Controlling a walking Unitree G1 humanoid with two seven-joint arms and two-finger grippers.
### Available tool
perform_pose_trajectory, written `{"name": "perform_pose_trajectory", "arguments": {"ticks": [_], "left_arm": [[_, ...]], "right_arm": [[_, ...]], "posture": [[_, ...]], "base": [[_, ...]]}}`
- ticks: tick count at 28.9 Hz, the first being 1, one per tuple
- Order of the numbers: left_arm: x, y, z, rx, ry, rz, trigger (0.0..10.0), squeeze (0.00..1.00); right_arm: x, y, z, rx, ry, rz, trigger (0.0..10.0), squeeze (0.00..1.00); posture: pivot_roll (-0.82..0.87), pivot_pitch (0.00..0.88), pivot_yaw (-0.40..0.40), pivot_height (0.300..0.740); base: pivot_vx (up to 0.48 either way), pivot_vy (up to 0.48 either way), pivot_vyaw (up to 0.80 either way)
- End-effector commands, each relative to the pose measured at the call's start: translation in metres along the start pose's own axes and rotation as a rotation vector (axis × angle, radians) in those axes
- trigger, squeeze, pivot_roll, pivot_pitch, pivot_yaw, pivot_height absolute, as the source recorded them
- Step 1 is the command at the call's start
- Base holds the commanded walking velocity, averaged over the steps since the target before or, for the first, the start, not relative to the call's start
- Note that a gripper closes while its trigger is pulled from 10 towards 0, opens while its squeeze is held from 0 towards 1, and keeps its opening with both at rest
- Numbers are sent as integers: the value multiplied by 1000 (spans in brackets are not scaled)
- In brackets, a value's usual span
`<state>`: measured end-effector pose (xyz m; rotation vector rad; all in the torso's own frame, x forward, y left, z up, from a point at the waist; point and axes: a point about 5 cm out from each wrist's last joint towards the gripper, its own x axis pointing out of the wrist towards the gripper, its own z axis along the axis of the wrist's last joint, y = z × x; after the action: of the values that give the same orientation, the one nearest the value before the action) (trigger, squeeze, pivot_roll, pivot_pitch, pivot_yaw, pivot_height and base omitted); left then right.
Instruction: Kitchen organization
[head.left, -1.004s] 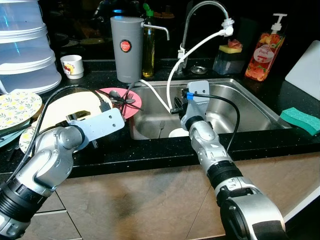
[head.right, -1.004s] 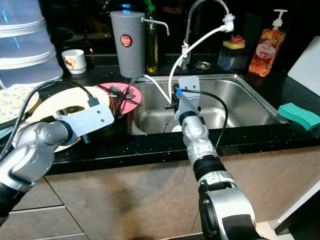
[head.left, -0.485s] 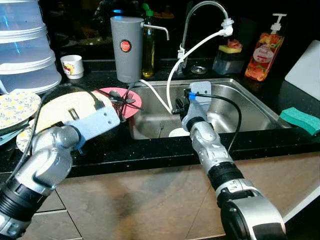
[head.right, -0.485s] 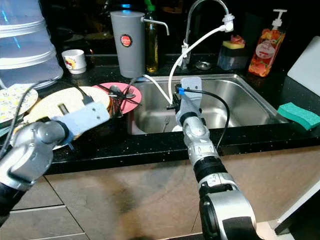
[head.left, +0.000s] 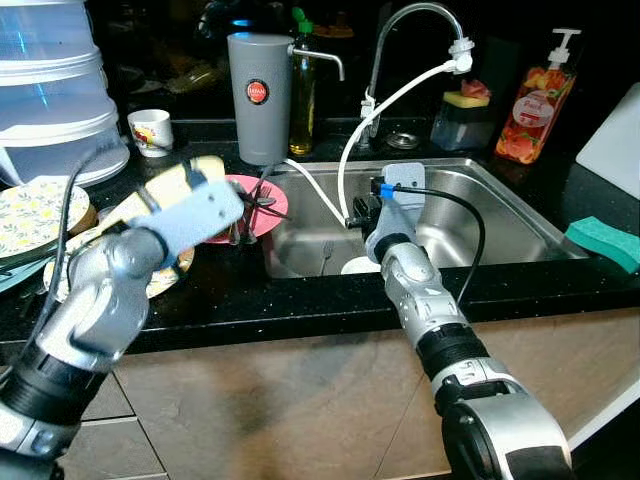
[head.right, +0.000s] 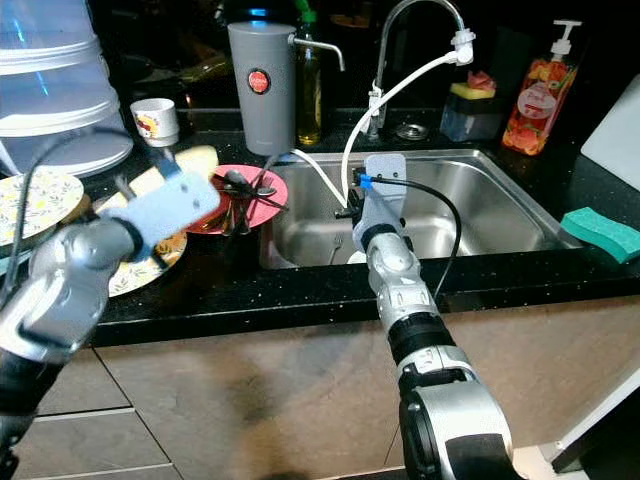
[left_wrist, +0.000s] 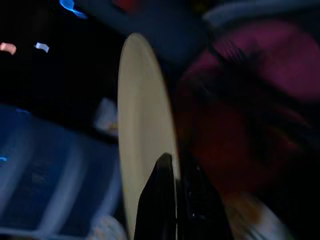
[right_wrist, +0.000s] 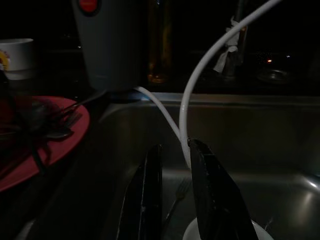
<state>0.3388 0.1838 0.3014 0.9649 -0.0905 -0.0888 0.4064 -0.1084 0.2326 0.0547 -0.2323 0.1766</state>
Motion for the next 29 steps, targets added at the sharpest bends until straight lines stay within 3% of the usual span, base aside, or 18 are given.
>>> {"name": "perform_pose_trajectory", "arguments": {"ticks": [1,2,3,4,6,8,9,10,11,13,15,16,20,25,26,27,28,29], "left_arm": [[-1,17,17,-37,-117,118,0,0],[-5,38,34,-109,-259,245,0,0],[-5,38,34,-109,-259,245,0,0],[-10,50,42,-193,-353,314,0,0],[-12,54,45,-227,-390,336,0,0],[-17,57,50,-525,-565,324,0,0],[-17,57,50,-525,-565,324,0,0],[-18,56,50,-635,-626,310,0,0],[-18,56,50,-635,-626,310,0,0],[-12,49,29,-1089,-665,233,0,0],[-4,35,7,-1414,-637,144,0,0],[-2,29,1,-1498,-626,103,0,0],[-3,21,-5,-1585,-656,103,0,0],[-8,17,-25,-1833,-740,87,0,0],[-10,17,-27,-1862,-764,86,0,0],[-11,17,-28,-1881,-782,83,0,0],[-13,18,-28,-1919,-804,60,0,0],[-14,18,-28,-1948,-825,39,0,0]], "right_arm": [[-1,-2,1,19,-3,-12,10000,0],[0,-2,2,37,-11,-17,10000,0],[0,-2,2,37,-11,-17,10000,0],[0,-3,3,59,-17,-22,10000,0],[0,-3,3,69,-20,-24,10000,0],[0,-3,5,83,-34,-32,10000,0],[0,-3,5,83,-34,-32,10000,0],[0,-3,6,82,-40,-34,10000,0],[0,-3,6,82,-40,-34,10000,0],[0,-2,9,125,-63,-39,10000,0],[1,-1,11,168,-76,-38,10000,0],[1,-1,12,178,-79,-35,10000,0],[0,1,12,227,-81,-28,10000,0],[-1,0,12,325,-91,-45,10000,0],[-1,0,11,337,-84,-42,10000,243],[-1,0,10,344,-79,-40,10000,243],[-1,2,9,381,-73,-35,10000,1000],[-2,3,8,424,-64,-34,10000,1000]], "posture": [[78,34,-23,740],[81,35,-24,740],[81,35,-24,740],[81,35,-24,740],[81,35,-24,740],[85,33,-24,740],[85,33,-24,740],[85,33,-24,740],[85,33,-24,740],[82,33,-19,740],[80,33,-18,740],[80,33,-18,740],[77,37,-15,740],[79,40,-16,740],[79,40,-16,740],[79,40,-16,740],[79,40,-15,740],[79,40,-15,740]], "base": [[0,0,0],[0,0,0],[0,0,0],[0,0,0],[0,0,0],[0,0,0],[0,0,0],[0,0,0],[0,0,0],[0,0,0],[0,0,0],[0,0,0],[0,0,0],[0,0,0],[0,0,0],[0,0,0],[0,0,0],[0,0,0]]}}
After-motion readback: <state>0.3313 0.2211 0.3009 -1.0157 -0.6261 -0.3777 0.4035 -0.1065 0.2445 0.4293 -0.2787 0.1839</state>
